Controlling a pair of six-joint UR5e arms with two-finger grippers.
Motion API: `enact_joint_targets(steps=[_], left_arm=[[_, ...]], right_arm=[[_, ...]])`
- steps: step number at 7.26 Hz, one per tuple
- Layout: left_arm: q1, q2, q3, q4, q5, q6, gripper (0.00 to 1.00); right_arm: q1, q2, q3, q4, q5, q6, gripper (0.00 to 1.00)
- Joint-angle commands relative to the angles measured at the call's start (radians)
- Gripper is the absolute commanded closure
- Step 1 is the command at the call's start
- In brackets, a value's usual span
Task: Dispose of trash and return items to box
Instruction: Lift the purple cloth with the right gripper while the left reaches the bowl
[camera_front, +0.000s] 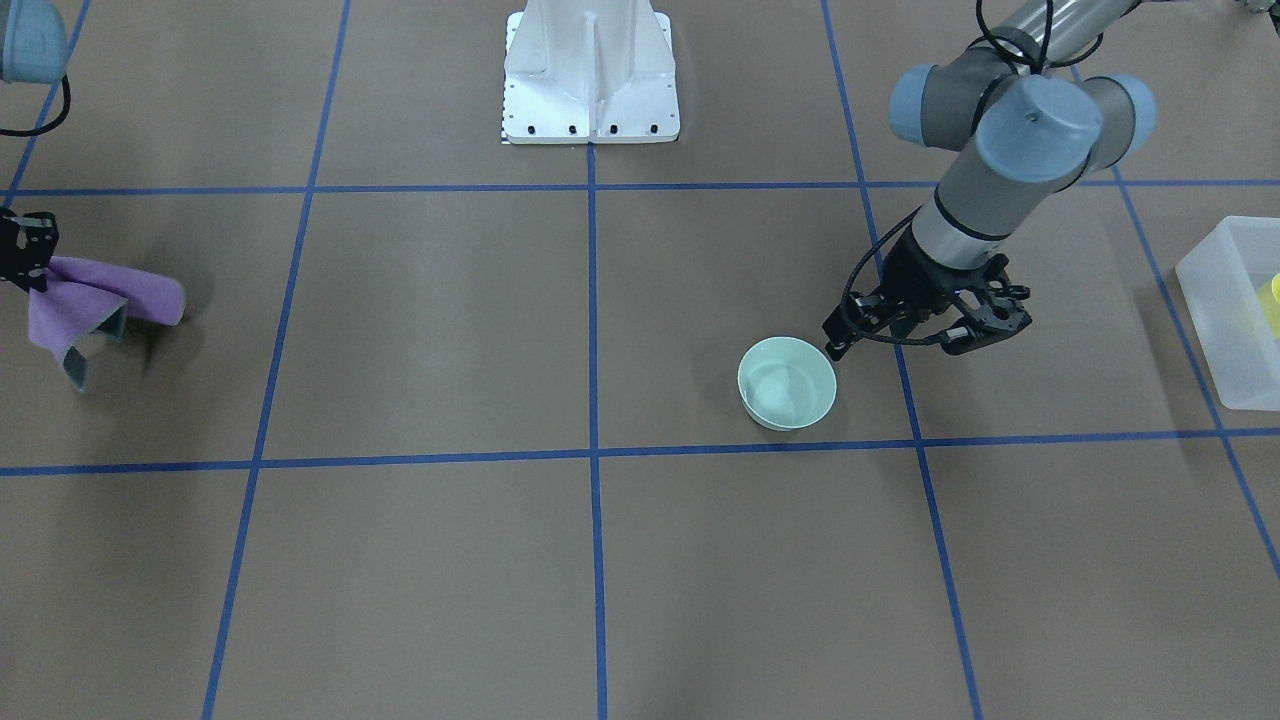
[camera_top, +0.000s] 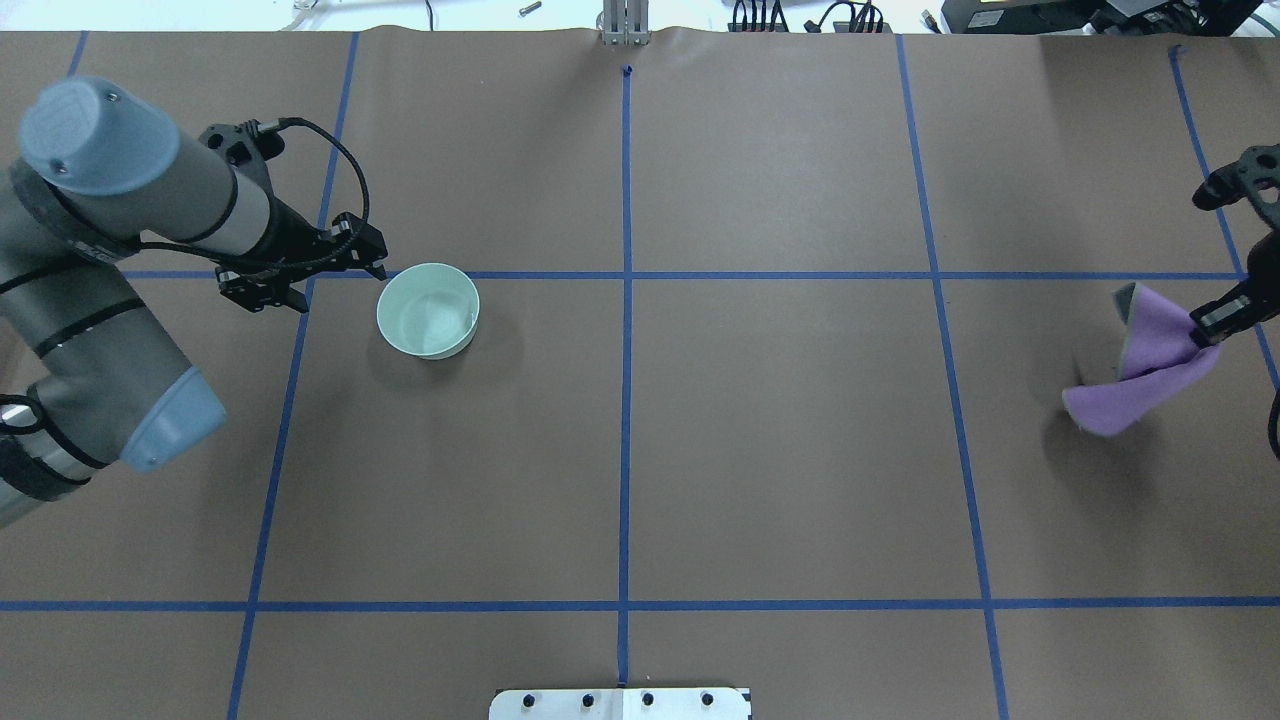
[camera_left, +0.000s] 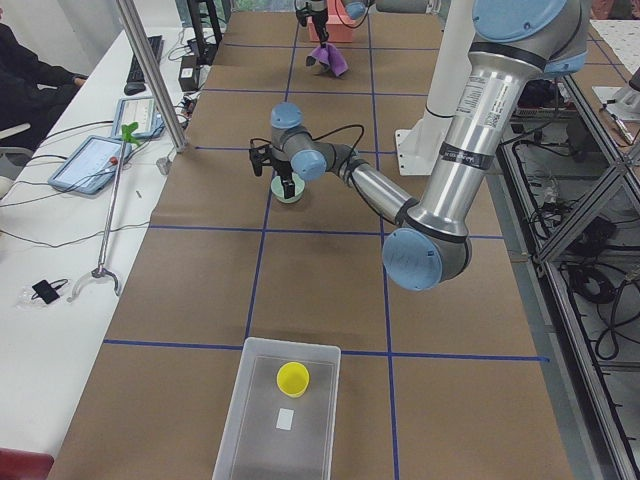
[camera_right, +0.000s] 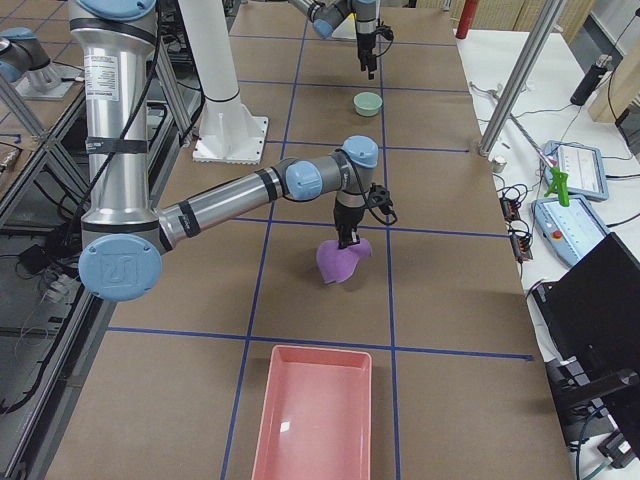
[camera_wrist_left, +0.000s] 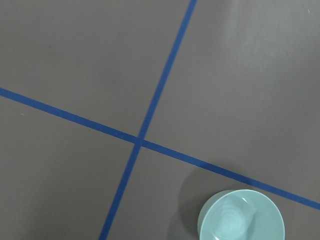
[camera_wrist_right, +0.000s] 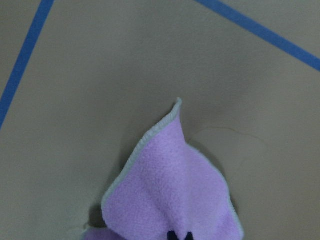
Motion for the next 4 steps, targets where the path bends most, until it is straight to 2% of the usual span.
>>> enact_joint_targets(steps=[1, 2, 3, 4], left_arm=[[0.04, -0.03, 0.103, -0.085, 0.051, -0.029, 0.08], [0.04, -0.032, 0.167, -0.159, 0.052, -0.047, 0.13], [0.042, -0.035, 0.223, -0.223, 0.052, -0.049, 0.13], [0.052, -0.039, 0.24, -0.238, 0.054, -0.05, 0.15]], right_arm=[[0.169, 0.012, 0.095, -0.14, 0.013, -0.105, 1.0], [0.271, 0.018, 0.093, -0.2, 0.016, -0.244, 1.0], [0.329, 0.059, 0.095, -0.299, 0.015, -0.312, 1.0], [0.371, 0.076, 0.092, -0.35, 0.004, -0.372, 1.0]])
